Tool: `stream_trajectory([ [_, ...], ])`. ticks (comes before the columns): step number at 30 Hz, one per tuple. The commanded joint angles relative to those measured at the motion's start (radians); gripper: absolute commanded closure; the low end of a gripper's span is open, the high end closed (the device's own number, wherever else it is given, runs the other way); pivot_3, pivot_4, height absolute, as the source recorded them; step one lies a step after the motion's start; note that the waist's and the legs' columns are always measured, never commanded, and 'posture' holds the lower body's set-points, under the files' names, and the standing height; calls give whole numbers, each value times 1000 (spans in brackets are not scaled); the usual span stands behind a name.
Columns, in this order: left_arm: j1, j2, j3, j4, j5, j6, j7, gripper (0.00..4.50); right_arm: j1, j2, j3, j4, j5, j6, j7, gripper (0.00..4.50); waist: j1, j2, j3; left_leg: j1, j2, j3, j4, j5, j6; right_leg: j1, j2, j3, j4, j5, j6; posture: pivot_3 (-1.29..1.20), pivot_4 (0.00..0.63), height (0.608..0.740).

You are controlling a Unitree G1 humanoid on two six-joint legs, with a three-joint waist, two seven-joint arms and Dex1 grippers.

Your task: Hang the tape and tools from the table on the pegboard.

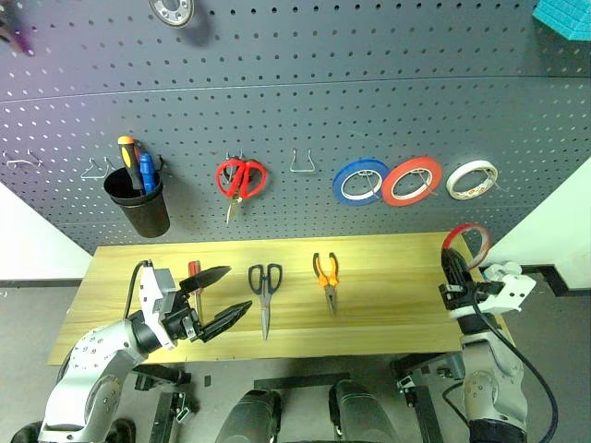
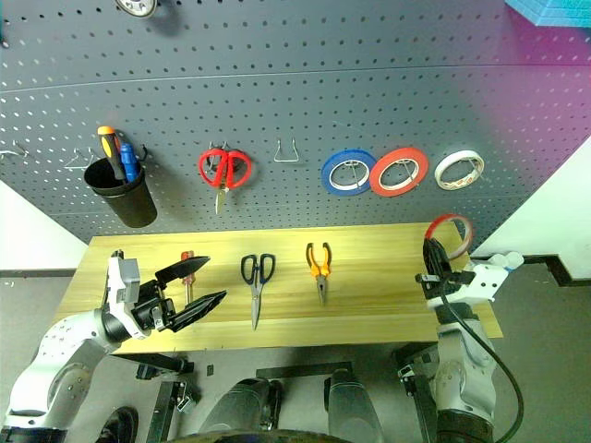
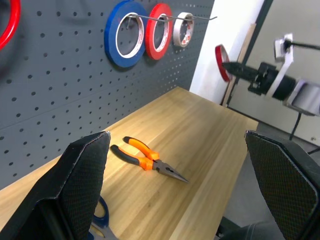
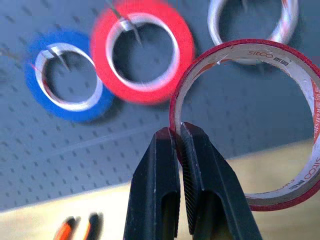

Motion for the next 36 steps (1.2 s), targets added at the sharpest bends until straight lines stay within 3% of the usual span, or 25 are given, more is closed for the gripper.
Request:
stream_trajectory([
  [1, -12, 2, 10, 6, -2, -20, -21, 0, -33, 0, 30, -107, 18, 20, -21, 4475, -7, 0, 0, 0, 0, 0, 0, 0, 0, 0, 0, 0, 0, 0, 0, -98, 148, 740],
  [8, -1, -4, 23, 40, -2, -51, -50, 0, -48, -26, 80, -144, 14, 36, 16, 4475, -9, 0, 0, 0, 0, 0, -1, 0, 0, -1, 0, 0, 0, 0, 0, -91, 147, 740],
  [20, 25, 3, 55, -70, -58, 8, 0, 0, -137, -56, 120, -121, 12, 41, 56, 4475, -8, 0, 0, 0, 1, 0, -1, 0, 0, -1, 1, 0, 0, 0, 0, -67, 148, 740],
  [36, -22, 12, 35, -223, -89, 137, 130, 0, -288, -116, 106, 202, -67, -63, 125, 4475, -8, 0, 0, 0, 1, 0, 0, 0, 0, -1, 1, 0, 0, 1, 0, -40, 144, 740],
])
